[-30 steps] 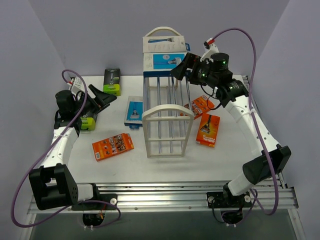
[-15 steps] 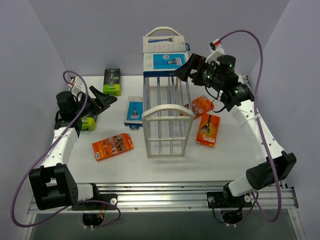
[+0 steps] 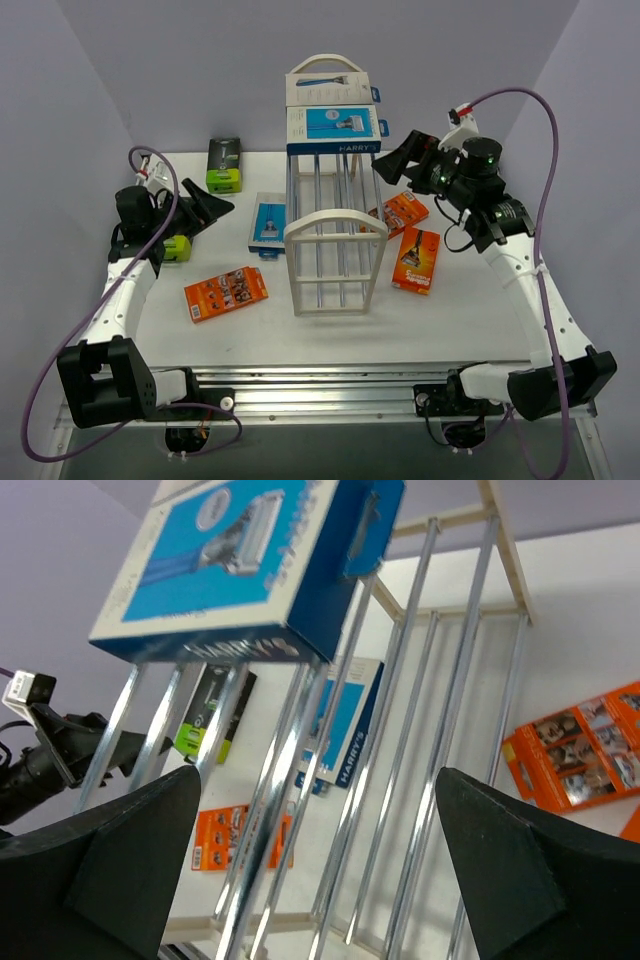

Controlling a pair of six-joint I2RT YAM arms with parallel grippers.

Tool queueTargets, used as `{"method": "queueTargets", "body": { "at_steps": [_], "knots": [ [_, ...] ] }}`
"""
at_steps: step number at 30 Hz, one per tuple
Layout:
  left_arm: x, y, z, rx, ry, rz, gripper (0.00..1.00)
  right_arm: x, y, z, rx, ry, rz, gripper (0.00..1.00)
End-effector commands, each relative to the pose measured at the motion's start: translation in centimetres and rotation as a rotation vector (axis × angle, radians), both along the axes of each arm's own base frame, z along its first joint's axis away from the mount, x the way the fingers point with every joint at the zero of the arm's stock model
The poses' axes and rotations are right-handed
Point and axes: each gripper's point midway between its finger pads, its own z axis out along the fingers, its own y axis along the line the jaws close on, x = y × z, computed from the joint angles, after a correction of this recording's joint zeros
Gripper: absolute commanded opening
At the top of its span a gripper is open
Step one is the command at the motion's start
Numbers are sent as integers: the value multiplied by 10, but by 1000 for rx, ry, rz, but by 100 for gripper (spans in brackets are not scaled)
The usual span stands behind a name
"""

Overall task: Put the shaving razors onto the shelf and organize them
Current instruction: Place the shaving razor onto shelf, then grab a shaving razor with the left arm

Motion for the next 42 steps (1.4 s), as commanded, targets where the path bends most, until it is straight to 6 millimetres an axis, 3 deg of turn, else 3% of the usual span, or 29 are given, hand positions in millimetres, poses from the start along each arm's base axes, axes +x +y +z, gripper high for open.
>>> {"method": "queueTargets", "body": {
  "at_steps": [1,10,12,15,16,18,23,25,27,35,42],
  "knots": [
    [-2,7,11,98,-45,29,94,-17,-15,5,-11,-49,-42,100],
    [1,13,0,151,-9,61,94,-33,-52,-15,-3,-85,-223,99],
    [3,13,-5,152,4,54,94,-37,-63,-14,-6,-105,-274,93],
    [8,13,-20,153,51,42,94,-37,-84,-30,-10,-81,-385,84],
    [8,13,-24,148,74,37,94,-36,-90,-24,8,-107,-416,82],
    [10,12,-40,140,125,25,94,-36,-97,-39,7,-81,-441,70],
    [16,10,-59,127,178,12,94,-33,-99,-83,-1,-12,-454,49],
    [17,10,-65,136,190,11,94,-33,-100,-91,-10,-13,-453,44],
    [19,7,-77,149,222,9,94,-34,-98,-104,-34,-2,-430,44],
    [25,-5,-123,165,357,-27,95,-43,-97,-115,-65,-39,-398,45],
    [30,-7,-140,205,378,-7,95,-44,-94,-131,-76,-9,-369,45]
  ]
}}
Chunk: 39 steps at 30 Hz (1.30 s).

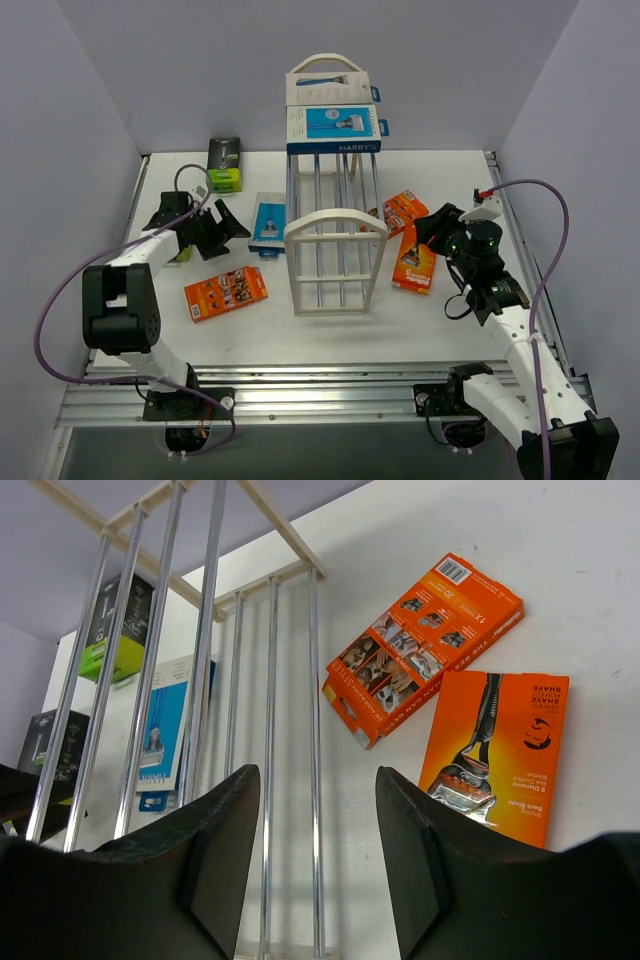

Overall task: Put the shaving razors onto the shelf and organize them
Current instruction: Grab a shaving razor with the left arm

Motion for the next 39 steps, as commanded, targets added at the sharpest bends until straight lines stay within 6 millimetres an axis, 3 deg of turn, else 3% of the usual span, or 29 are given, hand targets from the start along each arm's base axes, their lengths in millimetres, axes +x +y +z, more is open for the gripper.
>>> {"method": "queueTargets", "body": {
  "at_steps": [1,7,12,16,18,24,31,39],
  "knots": [
    [17,0,11,38,-66,-3,96,5,1,10,-2,-49,22,46],
    [15,-13,-10,37,-25,-14,99,3,2,8,7,-47,33,46],
    [23,-12,-10,74,-16,-3,100,3,1,8,5,-54,27,46],
    [33,-26,-8,120,-12,-33,100,2,1,10,6,-57,29,46],
    [38,-33,-14,126,1,-50,100,2,0,10,3,-59,27,46],
    [36,-29,-41,146,66,-40,100,1,-4,10,-5,-58,11,46],
    [28,-19,-52,204,109,-22,89,3,-8,8,-10,-51,-3,46],
    [26,-21,-69,207,152,-49,47,4,-11,3,-17,-35,-16,46]
  ]
}}
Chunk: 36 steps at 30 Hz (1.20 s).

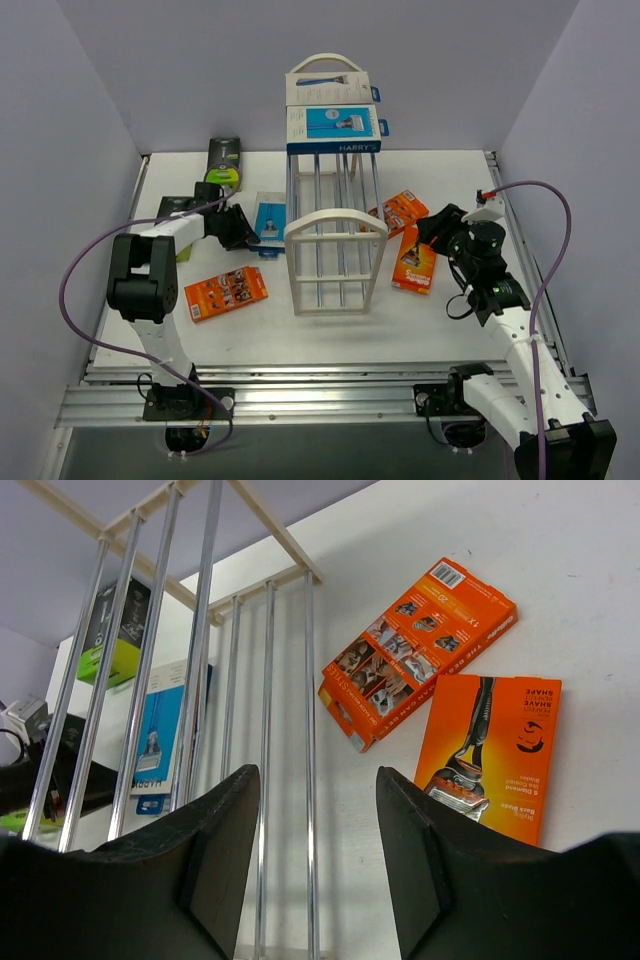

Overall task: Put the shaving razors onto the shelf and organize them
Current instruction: Grab a shaving razor with the left arm

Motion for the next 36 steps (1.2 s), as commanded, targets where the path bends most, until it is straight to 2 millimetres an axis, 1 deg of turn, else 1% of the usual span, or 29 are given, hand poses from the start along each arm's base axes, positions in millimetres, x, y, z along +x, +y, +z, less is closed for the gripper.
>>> {"method": "queueTargets", "body": {
  "at_steps": [1,3,4,7,8,9,11,12,13,16,20,21,23,24,26,27,31,33,35,36],
  "knots": [
    [-3,10,-15,56,39,1,43,4,-5,5,-18,-27,-15,46],
    [-4,12,-14,66,38,1,38,4,-4,5,-19,-25,-12,46],
    [-3,13,-11,72,30,2,31,4,-5,3,-18,-22,-13,46],
    [-5,20,-8,114,38,4,23,4,-4,2,-19,-16,-10,46],
    [-9,22,-7,135,49,-1,23,4,-4,1,-21,-13,-10,46],
    [-7,23,0,153,33,-4,22,4,-4,1,-22,-13,-10,46],
    [-9,28,6,206,24,0,18,4,-4,1,-23,-12,-9,46],
    [-10,26,12,229,5,-15,16,3,-4,1,-21,-12,-8,46],
    [-9,30,16,269,-7,-9,10,3,-4,2,-20,-13,-7,46],
    [-11,31,23,336,-17,-17,2,3,-4,2,-22,-12,-6,45],
    [-14,31,31,348,-18,-20,2,3,-3,2,-21,-10,-2,45],
    [-14,30,37,346,-30,-20,2,3,-3,3,-20,-10,1,45],
    [-14,38,44,379,-45,7,2,2,-2,2,-20,-6,6,45],
    [-14,38,55,380,-71,14,2,2,-2,2,-19,-4,7,45],
    [-15,39,65,386,-92,23,2,2,-2,2,-19,-1,5,46],
    [-15,41,78,388,-125,35,2,2,-2,4,-19,-2,2,46],
    [-14,43,106,380,-202,63,2,-4,-4,4,-19,9,-3,45],
    [-16,41,116,372,-226,62,2,-7,-4,3,-18,17,-5,45],
    [-15,36,117,352,-231,46,3,-13,-5,2,-12,24,-10,46],
    [-15,34,116,341,-227,43,8,-16,-6,5,-8,12,-12,46]
  ]
}}
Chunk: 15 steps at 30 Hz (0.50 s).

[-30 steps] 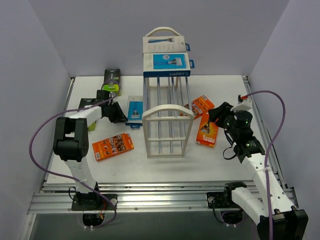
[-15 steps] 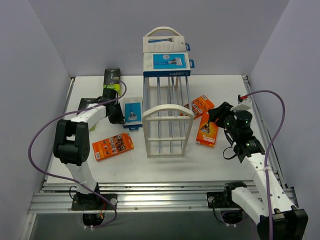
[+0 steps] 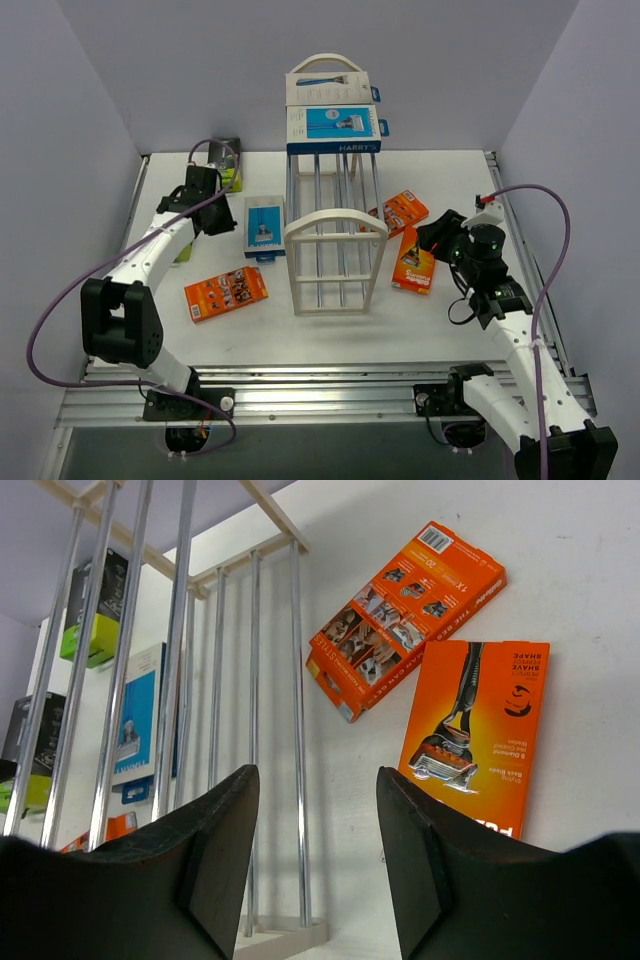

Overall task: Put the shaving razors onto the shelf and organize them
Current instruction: Grab a shaving razor with the left arm

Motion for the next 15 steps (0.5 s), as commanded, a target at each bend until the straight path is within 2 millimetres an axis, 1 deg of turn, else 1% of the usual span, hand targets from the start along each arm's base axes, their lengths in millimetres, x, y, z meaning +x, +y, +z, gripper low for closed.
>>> {"method": "queueTargets", "body": {
  "at_steps": [1,3,5,7,8,10,11,13,14,15],
  "knots": [
    [4,-9,10,-25,-19,-28,24,-9,-5,13,4,-38,-18,47],
    [3,-15,2,-63,10,-24,40,-13,-6,13,13,-41,-22,48],
    [-1,-32,-4,-155,45,-49,50,-17,-6,5,18,-24,-23,50],
    [-4,-43,-14,-213,73,-55,53,-19,-7,2,18,-20,-27,50],
    [-7,-52,-18,-274,98,-55,54,-20,-7,-1,17,-12,-27,51],
    [-8,-63,-21,-333,101,-60,57,-21,-8,-3,11,-11,-30,52],
    [-15,-70,-27,-382,130,-50,58,-21,-9,-3,6,-12,-33,52],
    [-14,-77,-28,-434,118,-51,58,-21,-10,-4,1,-11,-36,53],
    [-18,-80,-33,-456,141,-39,58,-21,-9,-5,1,-10,-34,53],
    [-20,-84,-33,-477,152,-45,58,-21,-10,-6,-1,-7,-35,53]
  ]
}}
